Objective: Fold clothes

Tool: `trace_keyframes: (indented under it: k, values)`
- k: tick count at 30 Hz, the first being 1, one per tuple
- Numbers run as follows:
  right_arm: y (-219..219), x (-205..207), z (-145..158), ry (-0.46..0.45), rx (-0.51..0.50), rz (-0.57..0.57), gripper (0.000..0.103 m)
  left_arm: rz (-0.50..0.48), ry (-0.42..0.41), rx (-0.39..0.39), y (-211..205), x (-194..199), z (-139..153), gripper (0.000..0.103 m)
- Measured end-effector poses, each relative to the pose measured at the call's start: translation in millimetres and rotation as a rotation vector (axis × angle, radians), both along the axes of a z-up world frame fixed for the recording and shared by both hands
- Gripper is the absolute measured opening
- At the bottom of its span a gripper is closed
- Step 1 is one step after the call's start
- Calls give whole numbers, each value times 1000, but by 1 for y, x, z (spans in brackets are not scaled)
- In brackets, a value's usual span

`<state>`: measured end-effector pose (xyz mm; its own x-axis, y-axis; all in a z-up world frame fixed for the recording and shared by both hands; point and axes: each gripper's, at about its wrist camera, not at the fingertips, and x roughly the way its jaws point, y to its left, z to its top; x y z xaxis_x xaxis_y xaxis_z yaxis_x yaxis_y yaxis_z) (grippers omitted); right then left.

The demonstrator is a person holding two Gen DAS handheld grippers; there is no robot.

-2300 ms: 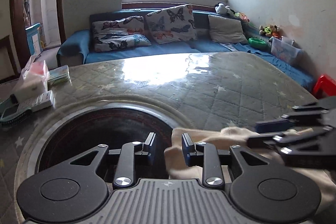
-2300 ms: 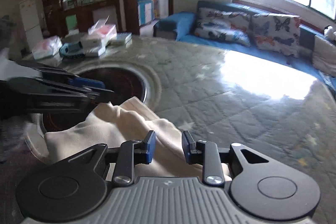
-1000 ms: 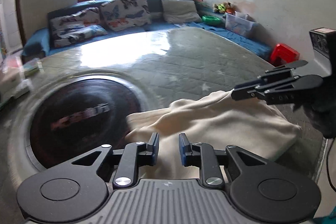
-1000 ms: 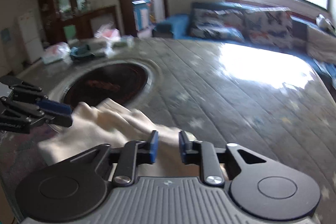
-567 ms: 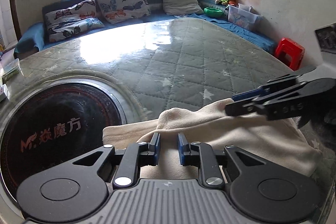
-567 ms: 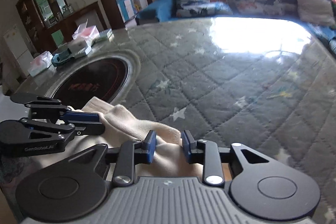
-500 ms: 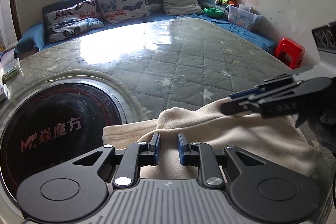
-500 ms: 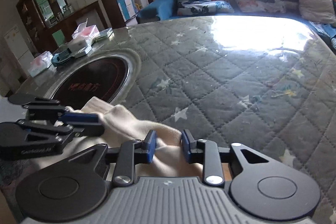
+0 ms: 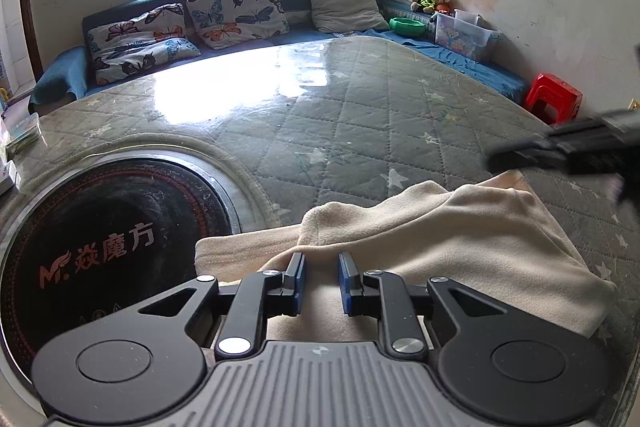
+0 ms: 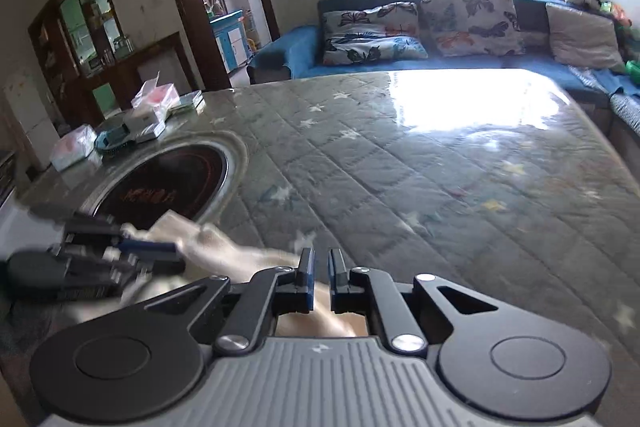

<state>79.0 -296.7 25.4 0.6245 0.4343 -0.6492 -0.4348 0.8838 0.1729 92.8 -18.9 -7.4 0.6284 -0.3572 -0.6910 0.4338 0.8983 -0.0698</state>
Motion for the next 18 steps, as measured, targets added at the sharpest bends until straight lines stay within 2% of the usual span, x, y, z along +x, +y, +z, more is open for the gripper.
trace_keyframes:
  k: [4,7,10,18]
  values:
    - [-1,-23,-7,-10,-59,41,7,6,-5,5,-1,-1,0,20]
    - [4,-25,-19,-36,-147,-9,7,11,-9,14,-1,-3,2,20]
    - [-8,-24,-13,-16,-76,-60,9,13,-16,24,-2,-6,4,21]
    - [-9,-74,9,-30,-100,88,11,-105,-73,3,-11,-54,18,21]
